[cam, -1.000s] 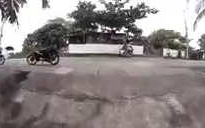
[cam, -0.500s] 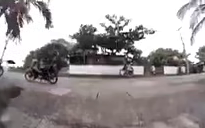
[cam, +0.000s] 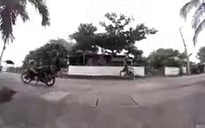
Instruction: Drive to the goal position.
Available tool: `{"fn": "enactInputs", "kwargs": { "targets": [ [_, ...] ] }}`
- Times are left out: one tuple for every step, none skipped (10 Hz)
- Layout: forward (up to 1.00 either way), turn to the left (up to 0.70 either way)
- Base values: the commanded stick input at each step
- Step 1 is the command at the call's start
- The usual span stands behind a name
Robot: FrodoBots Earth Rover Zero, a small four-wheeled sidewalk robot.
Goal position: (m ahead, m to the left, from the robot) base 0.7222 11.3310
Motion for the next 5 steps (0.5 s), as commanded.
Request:
{"fn": "enactInputs", "kwargs": {
  "targets": [
    [0.70,0.00],
    [0.70,0.00],
    [0.70,0.00],
    [0.70,0.00],
    [0.70,0.00]
  ]
}}
